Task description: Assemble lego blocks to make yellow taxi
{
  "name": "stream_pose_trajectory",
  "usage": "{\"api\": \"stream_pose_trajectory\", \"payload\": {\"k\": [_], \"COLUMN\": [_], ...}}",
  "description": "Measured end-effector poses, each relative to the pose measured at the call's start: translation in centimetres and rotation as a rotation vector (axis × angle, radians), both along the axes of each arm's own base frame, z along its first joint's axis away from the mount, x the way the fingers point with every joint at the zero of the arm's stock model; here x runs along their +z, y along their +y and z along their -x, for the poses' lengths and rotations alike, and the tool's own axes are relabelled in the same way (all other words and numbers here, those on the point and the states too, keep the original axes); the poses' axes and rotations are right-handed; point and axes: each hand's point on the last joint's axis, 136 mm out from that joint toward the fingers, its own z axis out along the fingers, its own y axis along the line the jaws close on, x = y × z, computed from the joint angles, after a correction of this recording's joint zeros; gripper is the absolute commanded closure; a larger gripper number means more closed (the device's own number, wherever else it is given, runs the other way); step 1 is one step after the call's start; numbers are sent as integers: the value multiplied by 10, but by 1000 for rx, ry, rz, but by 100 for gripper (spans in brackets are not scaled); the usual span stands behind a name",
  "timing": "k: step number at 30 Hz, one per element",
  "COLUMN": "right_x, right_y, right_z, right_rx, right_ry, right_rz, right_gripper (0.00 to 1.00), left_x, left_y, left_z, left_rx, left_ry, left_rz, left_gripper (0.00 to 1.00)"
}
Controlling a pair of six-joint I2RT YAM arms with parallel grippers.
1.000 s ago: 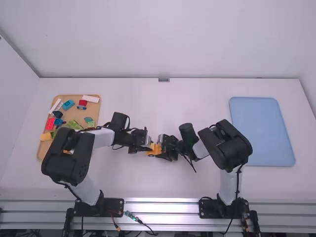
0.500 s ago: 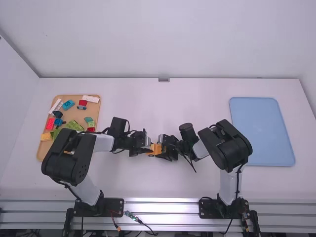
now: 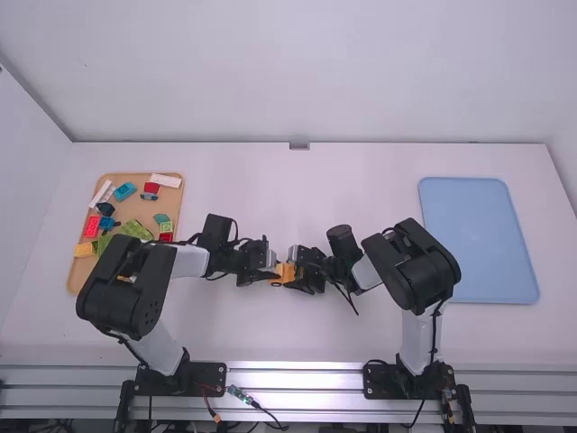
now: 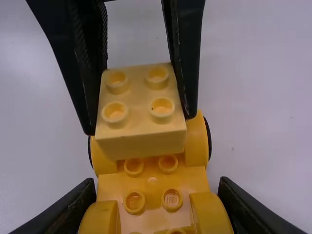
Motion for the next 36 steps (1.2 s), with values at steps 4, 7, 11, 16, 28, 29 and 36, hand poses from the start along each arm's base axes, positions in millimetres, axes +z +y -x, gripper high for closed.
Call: {"api": "stream_pose_trajectory", "payload": {"k": [4,7,11,16,28,29,36], "right_x": [0,1,2,2,2,2,2], "right_y": [0,1,1,1,2,2,2], "right_z": [0,1,2,3,2,2,1], "right_rx": [3,13,22,25,24,23,22], "right_ry": [-3,-7,-14,-10,-4,-4,-5], "right_rz": [-1,-7,-10,-12,-10,-9,-8], "right_gripper": [48,48,48,48,49,49,49], "left_x": [0,0,0,0,-4,-5,-6], "left_y": [0,0,0,0,-6,-6,-4], "left_z": [0,0,0,-1,1,1,0], "left_rx": [0,0,0,0,-16,-13,1], "left_ry": [-1,-1,-2,-4,-22,-23,-13], "left_rz": [0,1,0,1,-34,-39,-51], "left_gripper": [98,98,98,98,98,98,98]}}
